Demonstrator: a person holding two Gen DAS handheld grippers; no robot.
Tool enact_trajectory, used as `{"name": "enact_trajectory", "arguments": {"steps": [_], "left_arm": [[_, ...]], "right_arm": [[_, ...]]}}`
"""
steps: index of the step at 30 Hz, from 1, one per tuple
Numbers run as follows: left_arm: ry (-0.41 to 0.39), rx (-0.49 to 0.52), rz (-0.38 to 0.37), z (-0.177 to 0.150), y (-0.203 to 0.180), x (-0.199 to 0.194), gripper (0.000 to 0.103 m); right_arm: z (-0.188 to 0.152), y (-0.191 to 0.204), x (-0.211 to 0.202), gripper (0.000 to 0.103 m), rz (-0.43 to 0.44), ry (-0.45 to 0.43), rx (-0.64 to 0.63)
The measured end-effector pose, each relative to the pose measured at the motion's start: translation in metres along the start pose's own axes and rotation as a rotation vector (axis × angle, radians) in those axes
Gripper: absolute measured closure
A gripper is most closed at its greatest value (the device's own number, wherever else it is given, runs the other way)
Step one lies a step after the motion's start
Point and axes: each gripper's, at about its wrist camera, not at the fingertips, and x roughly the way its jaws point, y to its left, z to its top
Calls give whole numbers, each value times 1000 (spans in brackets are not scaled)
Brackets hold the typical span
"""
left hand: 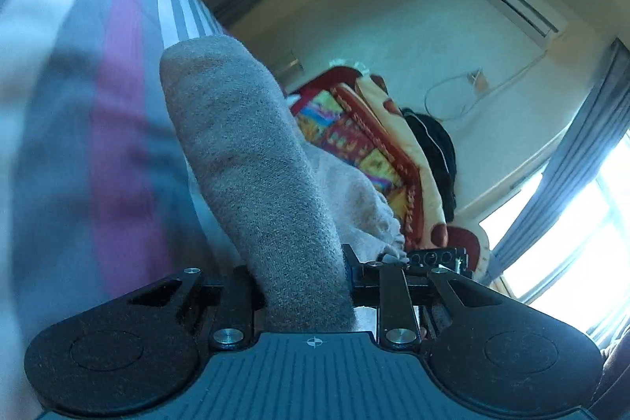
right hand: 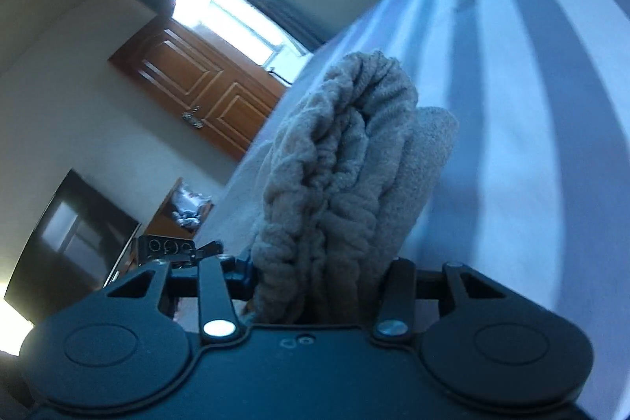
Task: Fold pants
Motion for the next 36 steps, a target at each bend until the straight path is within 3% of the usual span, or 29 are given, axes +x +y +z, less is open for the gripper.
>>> {"name": "enact_trajectory", "arguments": {"steps": [8,13,15,16,17,22,26,29,32,36], "left_arm": [[-6,50,96,104,32,14,77],[12,49,169,135,69,36,77],[76,40,261,128,92,57,71],[90,49,271,121,105,61,71],[57,39,243,118,112,59,71],[43,16,219,119,117,59,71],[60,-98,157,109,120,45,56],[80,-118,128,94,111,33,46],[103,-107,133,73,100,27,45],[6,-91,180,37,84,4,45]], "right_arm": [[85,-5,64,59,16,-3,-15],[105,-38,99,59,-6,-17,42],[106,-56,117,56,-30,6,85],[104,-68,124,52,-58,27,110],[98,-82,133,56,-111,61,126],[81,-96,130,54,-50,19,118],[86,-96,130,49,-47,36,158],[82,-91,114,41,-41,66,214],[74,-84,97,26,-27,85,214],[47,-64,80,26,-115,96,136]]}}
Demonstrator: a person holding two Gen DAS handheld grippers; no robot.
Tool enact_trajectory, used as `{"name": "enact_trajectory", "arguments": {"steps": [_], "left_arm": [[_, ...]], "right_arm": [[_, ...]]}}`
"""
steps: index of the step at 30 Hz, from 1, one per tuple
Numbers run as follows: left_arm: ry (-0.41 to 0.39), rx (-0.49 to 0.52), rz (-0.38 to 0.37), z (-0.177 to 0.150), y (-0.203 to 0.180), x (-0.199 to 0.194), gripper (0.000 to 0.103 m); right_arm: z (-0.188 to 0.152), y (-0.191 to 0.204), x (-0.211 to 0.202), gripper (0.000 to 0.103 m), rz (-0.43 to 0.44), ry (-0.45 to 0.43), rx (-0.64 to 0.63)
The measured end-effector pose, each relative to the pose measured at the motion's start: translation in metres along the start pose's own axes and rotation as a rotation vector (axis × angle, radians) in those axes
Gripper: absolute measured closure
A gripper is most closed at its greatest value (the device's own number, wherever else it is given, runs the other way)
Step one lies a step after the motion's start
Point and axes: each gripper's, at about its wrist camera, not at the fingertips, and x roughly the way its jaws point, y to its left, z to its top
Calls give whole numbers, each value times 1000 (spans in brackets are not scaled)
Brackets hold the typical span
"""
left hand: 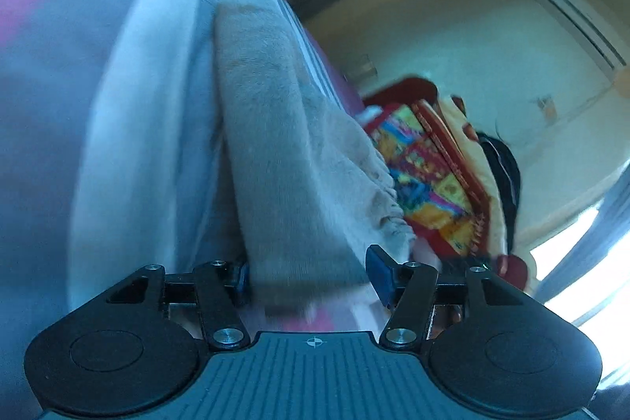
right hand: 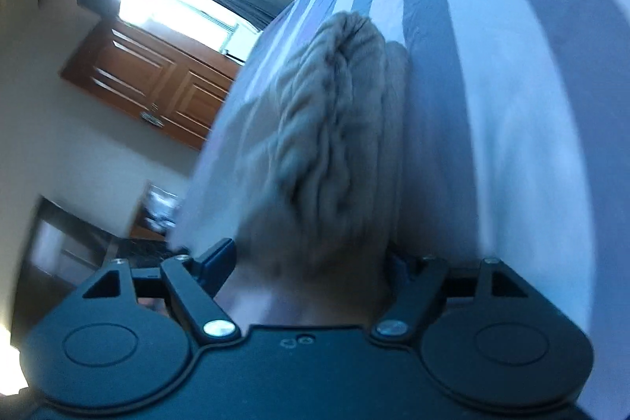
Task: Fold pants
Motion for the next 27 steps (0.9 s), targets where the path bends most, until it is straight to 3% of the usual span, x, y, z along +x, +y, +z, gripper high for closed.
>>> {"name": "enact_trajectory", "arguments": {"steps": [3,8,10,12,13,15,18,22,27], "left_arm": [[-82,21,99,-30,-19,-18,45],[-166,192,338,-110,-80,-41,43],[-201,233,418,-144,-102,-52,33],[-224,269,479,-172,-124,-63,14],[-224,286,510,-187,-135,-67,11],[-221,312,555,-208,-150,-76,3],[-210,346,634,-242,-178,-89,0],[-204,397,678,-279,-219,-109,0],[-269,508,717,-309,-275,-121,0]], "right_arm": [[-30,21,-12,26,-95,-19,-98],[-82,28,-41,23,-89,-111,9],[-106,31,-52,23,-80,-131,52],[-136,41,-64,22,-104,-154,68],[-151,48,-68,20,-114,-155,66],[-181,66,-76,17,-185,-163,18],[-220,100,-81,0,-334,-168,-100],[-262,160,-84,1,-559,-211,-258],[-307,217,-100,1,-610,-370,-359]]}}
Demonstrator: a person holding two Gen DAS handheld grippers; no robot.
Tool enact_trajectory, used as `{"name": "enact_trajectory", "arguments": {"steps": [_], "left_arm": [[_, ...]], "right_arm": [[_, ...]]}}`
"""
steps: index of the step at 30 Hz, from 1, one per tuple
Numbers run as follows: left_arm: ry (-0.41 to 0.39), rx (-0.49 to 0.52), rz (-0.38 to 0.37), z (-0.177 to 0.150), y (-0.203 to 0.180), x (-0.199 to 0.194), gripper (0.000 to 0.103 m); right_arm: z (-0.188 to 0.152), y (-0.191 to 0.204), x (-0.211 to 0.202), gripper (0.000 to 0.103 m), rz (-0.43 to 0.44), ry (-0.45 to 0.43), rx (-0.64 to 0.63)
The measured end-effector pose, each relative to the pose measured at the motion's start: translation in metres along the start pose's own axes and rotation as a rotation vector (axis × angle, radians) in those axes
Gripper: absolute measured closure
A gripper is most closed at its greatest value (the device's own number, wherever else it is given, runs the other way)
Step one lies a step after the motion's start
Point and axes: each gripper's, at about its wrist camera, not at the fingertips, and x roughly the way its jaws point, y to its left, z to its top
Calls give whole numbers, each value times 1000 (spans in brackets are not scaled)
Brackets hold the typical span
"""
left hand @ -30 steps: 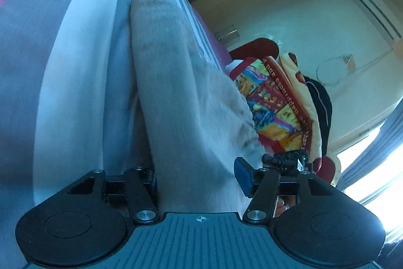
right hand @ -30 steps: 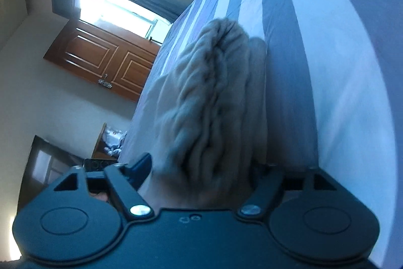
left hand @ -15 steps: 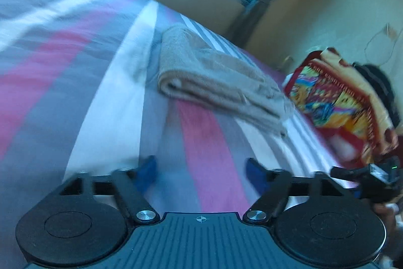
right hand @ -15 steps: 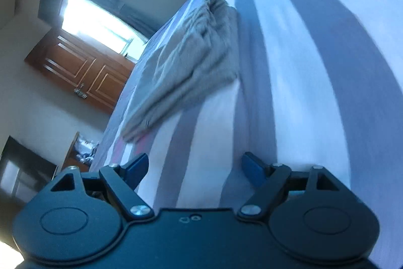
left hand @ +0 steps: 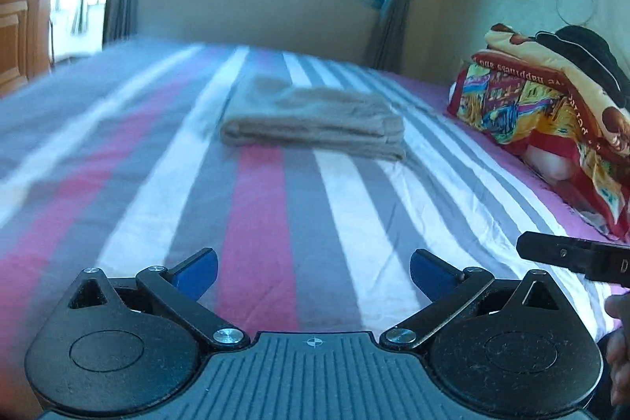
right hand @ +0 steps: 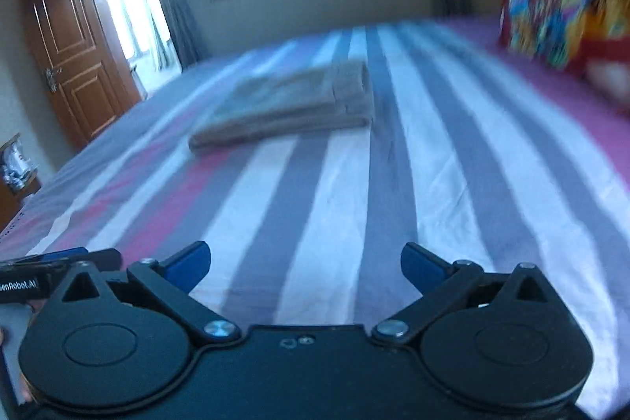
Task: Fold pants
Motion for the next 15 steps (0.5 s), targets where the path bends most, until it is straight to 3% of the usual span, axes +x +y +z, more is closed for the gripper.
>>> {"name": "enact_trajectory", "arguments": {"steps": [3,6,15], "left_arm": [[-40,28,13,5,-10,-20,0],[-56,7,-20,9,-8,-30,0],[-86,-11,1,14,-1,-33,0]], "right_arm": [[-4,17,-20,1,-74,-89,-39],[-1,23,-27,1,-82,-131,-68],[10,21,-36,1,-93,-161,-95]]}}
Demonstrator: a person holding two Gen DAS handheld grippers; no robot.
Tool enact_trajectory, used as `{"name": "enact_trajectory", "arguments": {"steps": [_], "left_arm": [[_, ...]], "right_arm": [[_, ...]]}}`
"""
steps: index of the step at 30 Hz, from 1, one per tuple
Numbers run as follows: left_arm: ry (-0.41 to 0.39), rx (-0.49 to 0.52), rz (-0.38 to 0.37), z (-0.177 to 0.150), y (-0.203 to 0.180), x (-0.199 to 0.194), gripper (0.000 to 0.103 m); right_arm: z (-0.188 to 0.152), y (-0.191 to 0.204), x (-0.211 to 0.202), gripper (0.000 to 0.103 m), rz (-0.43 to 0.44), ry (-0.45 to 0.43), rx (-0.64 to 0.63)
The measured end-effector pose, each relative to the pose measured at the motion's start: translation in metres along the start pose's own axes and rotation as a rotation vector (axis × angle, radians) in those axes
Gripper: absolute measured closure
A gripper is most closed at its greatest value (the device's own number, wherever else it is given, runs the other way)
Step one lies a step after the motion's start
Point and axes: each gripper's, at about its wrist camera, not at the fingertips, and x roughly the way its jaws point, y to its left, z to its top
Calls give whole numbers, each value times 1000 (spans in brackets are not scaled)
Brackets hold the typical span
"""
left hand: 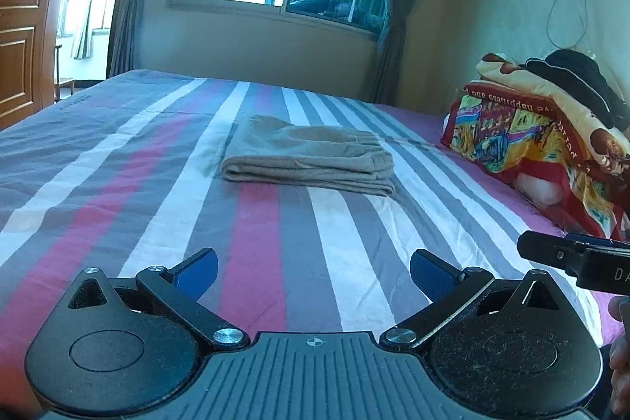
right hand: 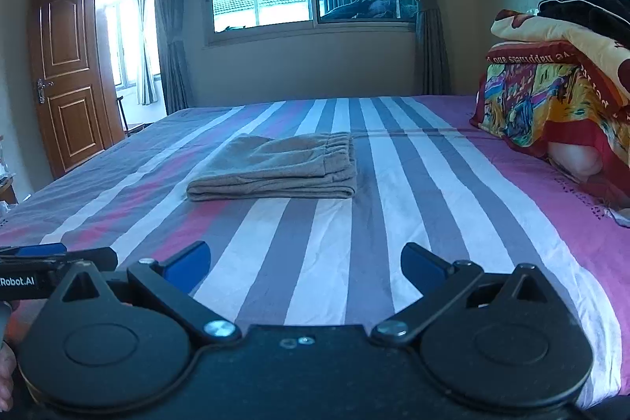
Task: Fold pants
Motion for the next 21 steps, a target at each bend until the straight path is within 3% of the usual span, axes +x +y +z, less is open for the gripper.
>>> {"name": "enact_trajectory", "arguments": {"steps": [21], "left_arm": [[-15,7,-20,4,-2,0,0]], "right_arm": [[0,6,-6,1,-7,-17,-7]]}}
